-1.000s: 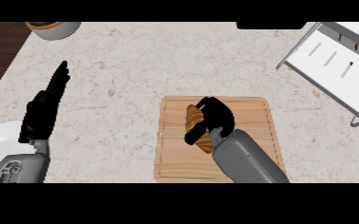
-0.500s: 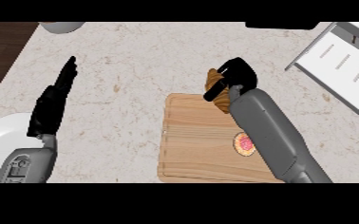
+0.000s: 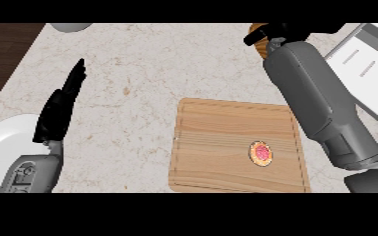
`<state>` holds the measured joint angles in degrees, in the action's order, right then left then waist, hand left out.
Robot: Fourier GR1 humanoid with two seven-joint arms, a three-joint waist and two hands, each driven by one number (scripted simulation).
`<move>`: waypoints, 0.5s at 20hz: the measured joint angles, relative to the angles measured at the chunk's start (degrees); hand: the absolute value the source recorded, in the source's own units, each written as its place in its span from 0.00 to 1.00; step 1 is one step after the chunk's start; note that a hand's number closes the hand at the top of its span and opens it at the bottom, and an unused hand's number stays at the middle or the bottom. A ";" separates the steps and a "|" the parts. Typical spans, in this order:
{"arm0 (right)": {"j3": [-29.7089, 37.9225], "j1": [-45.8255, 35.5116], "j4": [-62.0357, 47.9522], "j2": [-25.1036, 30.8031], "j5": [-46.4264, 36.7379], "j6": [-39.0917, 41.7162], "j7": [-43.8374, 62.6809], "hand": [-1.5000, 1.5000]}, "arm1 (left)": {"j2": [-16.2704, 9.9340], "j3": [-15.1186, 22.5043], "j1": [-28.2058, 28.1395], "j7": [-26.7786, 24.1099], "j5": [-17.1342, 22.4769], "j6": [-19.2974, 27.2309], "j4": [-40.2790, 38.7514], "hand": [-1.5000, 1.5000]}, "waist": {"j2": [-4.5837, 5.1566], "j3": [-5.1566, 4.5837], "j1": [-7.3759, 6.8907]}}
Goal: Pick the croissant from the cutting board and place it in the tiered basket
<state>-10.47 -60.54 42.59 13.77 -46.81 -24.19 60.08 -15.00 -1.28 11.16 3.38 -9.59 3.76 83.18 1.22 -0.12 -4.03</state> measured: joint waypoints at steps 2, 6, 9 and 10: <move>0.25 -2.85 -2.32 1.28 -3.83 -2.43 0.17 1.00 | 0.44 0.44 -0.32 0.32 -0.48 0.46 0.44 0.50 | -0.16 0.00 0.09; 1.11 -9.37 -7.10 3.50 -10.10 -4.54 1.16 1.00 | 0.01 -0.21 -0.53 0.52 -0.26 0.28 0.39 0.50 | -0.38 0.00 0.57; 1.21 -13.63 -11.50 5.37 -14.09 -3.78 2.42 1.00 | -0.55 -1.15 -0.33 0.03 0.11 -0.03 -0.67 0.50 | -0.48 -0.02 1.12; 1.26 -15.26 -12.83 5.85 -15.10 -3.11 2.91 1.00 | -0.37 -1.15 -0.25 -0.14 0.05 0.09 -0.87 0.50 | -0.53 -0.01 1.31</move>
<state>-9.21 -75.80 29.76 19.62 -61.90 -27.29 62.99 -15.37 -2.43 10.91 3.24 -9.54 3.85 82.31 0.70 -0.13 -2.72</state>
